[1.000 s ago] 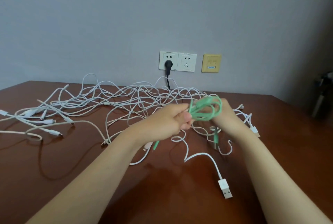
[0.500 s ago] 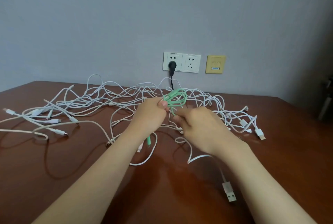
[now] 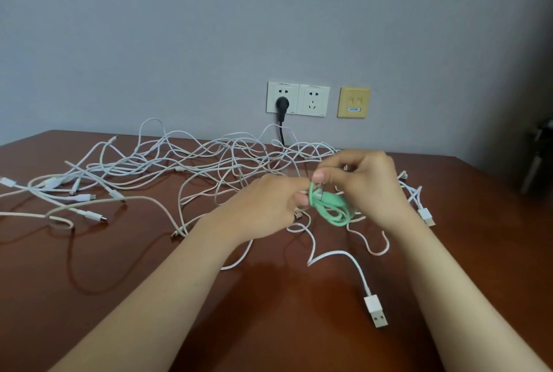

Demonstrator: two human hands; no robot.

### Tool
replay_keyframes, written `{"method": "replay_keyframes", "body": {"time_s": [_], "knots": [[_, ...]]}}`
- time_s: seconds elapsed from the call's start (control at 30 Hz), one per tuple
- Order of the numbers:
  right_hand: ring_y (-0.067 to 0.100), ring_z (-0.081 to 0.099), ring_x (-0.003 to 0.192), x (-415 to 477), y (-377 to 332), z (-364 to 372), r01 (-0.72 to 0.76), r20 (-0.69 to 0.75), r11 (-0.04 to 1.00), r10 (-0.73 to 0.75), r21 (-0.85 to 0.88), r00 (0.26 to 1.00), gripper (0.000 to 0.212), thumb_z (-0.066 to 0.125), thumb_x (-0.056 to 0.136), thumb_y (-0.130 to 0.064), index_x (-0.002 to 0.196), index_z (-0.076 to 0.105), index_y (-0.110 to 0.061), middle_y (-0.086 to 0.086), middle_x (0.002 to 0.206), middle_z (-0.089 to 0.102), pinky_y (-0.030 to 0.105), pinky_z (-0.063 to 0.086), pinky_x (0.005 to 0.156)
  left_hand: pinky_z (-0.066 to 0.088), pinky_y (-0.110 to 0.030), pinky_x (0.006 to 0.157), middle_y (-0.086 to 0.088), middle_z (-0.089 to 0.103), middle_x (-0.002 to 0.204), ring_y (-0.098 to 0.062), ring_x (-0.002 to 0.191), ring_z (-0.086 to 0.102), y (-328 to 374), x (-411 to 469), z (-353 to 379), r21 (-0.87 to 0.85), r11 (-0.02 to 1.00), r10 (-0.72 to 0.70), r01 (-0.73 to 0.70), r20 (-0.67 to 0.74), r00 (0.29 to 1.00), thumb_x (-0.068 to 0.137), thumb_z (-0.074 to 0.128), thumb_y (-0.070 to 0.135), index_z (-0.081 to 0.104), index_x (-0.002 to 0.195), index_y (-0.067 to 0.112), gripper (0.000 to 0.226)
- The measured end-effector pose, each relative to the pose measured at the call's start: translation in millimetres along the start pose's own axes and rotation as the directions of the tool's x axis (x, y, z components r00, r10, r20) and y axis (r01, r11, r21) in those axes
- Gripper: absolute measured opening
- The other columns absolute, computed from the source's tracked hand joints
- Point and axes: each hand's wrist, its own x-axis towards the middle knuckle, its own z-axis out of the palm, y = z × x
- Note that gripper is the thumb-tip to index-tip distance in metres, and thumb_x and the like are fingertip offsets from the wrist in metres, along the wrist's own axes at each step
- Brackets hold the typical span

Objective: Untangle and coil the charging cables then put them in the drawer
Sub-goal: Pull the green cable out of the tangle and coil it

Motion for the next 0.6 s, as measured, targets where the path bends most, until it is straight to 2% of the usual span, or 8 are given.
{"method": "replay_keyframes", "body": {"time_s": [0.07, 0.13, 0.23, 0.33, 0.4, 0.47, 0.53, 0.6], "knots": [[-0.003, 0.050, 0.046, 2, 1, -5, -0.088, 0.044, 0.973, 0.081, 0.211, 0.996, 0.025, 0.076, 0.071, -0.010, 0.055, 0.067, -0.027, -0.012, 0.047, 0.058, 0.011, 0.041, 0.051, 0.049, -0.034, 0.085, -0.007, 0.068, 0.096, -0.025, 0.097, 0.062, 3, 0, 0, -0.189, 0.980, 0.066, -0.069, -0.025, 0.998, 0.090, 0.041, 0.009, 0.061, 0.106, 0.017, 0.027], [-0.003, 0.053, 0.044, 3, 1, -6, -0.156, 0.100, 0.932, 0.130, 0.326, 0.986, 0.020, 0.070, 0.074, -0.001, 0.062, 0.066, -0.017, -0.010, 0.047, 0.061, 0.010, 0.043, 0.049, 0.048, -0.027, 0.074, -0.003, 0.067, 0.081, -0.017, 0.079, 0.062, 6, -1, 3, -0.267, 0.959, 0.072, -0.091, -0.080, 0.994, 0.092, 0.042, 0.008, 0.060, 0.095, 0.017, 0.021], [-0.003, 0.049, 0.038, 1, 2, -3, -0.190, 0.095, 0.927, 0.168, 0.325, 0.981, 0.021, 0.060, 0.079, 0.011, 0.071, 0.066, -0.008, -0.012, 0.042, 0.058, 0.007, 0.039, 0.044, 0.032, -0.012, 0.049, 0.015, 0.047, 0.055, 0.008, 0.051, 0.048, 11, -1, 3, -0.289, 0.952, 0.031, -0.102, -0.240, 0.970, 0.094, 0.043, -0.002, 0.048, 0.073, 0.019, 0.030], [0.001, 0.031, 0.030, 1, 6, 9, -0.253, 0.094, 0.928, 0.236, 0.274, 0.967, 0.024, 0.062, 0.086, -0.005, 0.064, 0.064, -0.014, -0.010, 0.035, 0.044, 0.011, 0.026, 0.037, 0.033, -0.012, 0.051, 0.017, 0.045, 0.060, 0.006, 0.055, 0.050, 7, 4, 1, -0.301, 0.950, -0.062, -0.079, -0.432, 0.900, 0.094, 0.043, 0.000, 0.055, 0.090, 0.010, 0.017], [0.002, 0.041, 0.039, 1, 9, 20, -0.187, 0.054, 0.971, 0.181, 0.147, 0.982, 0.018, 0.065, 0.086, -0.017, 0.069, 0.071, -0.017, -0.009, 0.044, 0.052, 0.015, 0.034, 0.046, 0.030, -0.019, 0.057, 0.007, 0.053, 0.073, -0.006, 0.067, 0.050, 2, 7, 1, -0.361, 0.933, -0.190, 0.000, -0.491, 0.850, 0.097, 0.043, 0.010, 0.055, 0.103, 0.010, 0.014], [0.009, 0.057, 0.061, 0, 10, 26, -0.091, 0.004, 0.994, 0.091, -0.067, 0.996, 0.015, 0.065, 0.086, -0.027, 0.075, 0.073, -0.020, -0.006, 0.059, 0.064, 0.025, 0.044, 0.062, 0.032, -0.024, 0.068, -0.006, 0.061, 0.093, -0.020, 0.087, 0.055, -3, 10, 1, -0.447, 0.891, -0.318, 0.078, -0.492, 0.811, 0.097, 0.044, 0.017, 0.049, 0.113, 0.011, 0.018], [0.020, 0.055, 0.070, -5, 4, 27, 0.011, 0.013, 0.964, -0.008, -0.266, 1.000, 0.017, 0.060, 0.089, -0.032, 0.083, 0.073, -0.022, -0.004, 0.060, 0.060, 0.030, 0.040, 0.066, 0.033, -0.026, 0.071, -0.010, 0.062, 0.101, -0.025, 0.095, 0.056, -7, 11, 2, -0.478, 0.869, -0.381, 0.129, -0.479, 0.791, 0.097, 0.045, 0.019, 0.045, 0.112, 0.012, 0.017], [0.024, 0.054, 0.075, -11, -6, 27, 0.146, 0.093, 0.885, -0.117, -0.442, 0.989, 0.021, 0.052, 0.093, -0.032, 0.093, 0.070, -0.021, -0.003, 0.064, 0.055, 0.030, 0.033, 0.063, 0.031, -0.028, 0.068, -0.008, 0.062, 0.099, -0.024, 0.091, 0.055, -10, 11, 1, -0.452, 0.877, -0.395, 0.160, -0.492, 0.776, 0.096, 0.046, 0.019, 0.043, 0.102, 0.014, 0.008]]}}
